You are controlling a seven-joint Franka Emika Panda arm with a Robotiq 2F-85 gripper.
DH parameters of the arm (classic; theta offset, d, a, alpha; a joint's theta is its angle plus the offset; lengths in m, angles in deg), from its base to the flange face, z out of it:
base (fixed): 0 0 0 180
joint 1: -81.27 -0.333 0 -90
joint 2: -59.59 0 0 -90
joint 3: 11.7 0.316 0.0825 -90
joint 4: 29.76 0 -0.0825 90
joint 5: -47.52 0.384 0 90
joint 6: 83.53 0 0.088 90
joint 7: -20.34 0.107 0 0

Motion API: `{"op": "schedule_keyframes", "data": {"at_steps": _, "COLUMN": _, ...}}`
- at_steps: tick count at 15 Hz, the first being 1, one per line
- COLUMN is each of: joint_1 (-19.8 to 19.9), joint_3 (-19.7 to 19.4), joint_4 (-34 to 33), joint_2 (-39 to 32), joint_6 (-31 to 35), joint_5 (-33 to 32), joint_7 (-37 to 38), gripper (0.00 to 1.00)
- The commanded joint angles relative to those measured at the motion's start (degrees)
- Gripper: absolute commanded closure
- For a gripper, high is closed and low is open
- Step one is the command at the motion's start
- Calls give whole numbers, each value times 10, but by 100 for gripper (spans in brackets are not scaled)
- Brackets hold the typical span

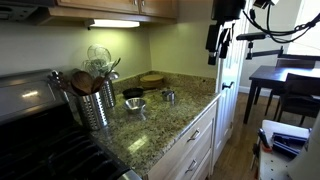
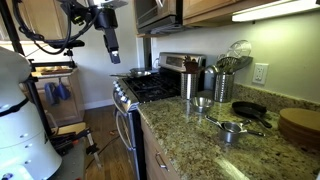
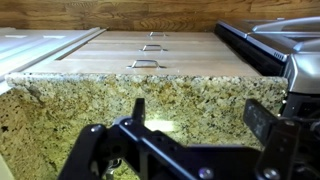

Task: Seperate the silver pots.

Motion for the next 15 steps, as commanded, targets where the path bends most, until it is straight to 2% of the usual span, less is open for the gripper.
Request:
{"op": "schedule_keyframes", "data": {"at_steps": 1, "joint_1": 33, "joint_3": 7, "joint_4": 3, "joint_2": -42, "joint_6": 79, "joint_5": -15, "joint_7": 40, "gripper": 0}}
{"op": "schedule_keyframes", "data": {"at_steps": 8, "joint_1": 96, "joint_3": 22, "joint_4": -2, "joint_2": -151, "joint_6": 226, "joint_5": -31, "joint_7": 138, "gripper": 0}}
{"op": "schedule_keyframes", "data": {"at_steps": 15, "joint_1": 146, "joint_3": 50, "joint_4": -59, "joint_2": -290, "joint_6": 296, "joint_5": -60, "joint_7": 254, "gripper": 0}}
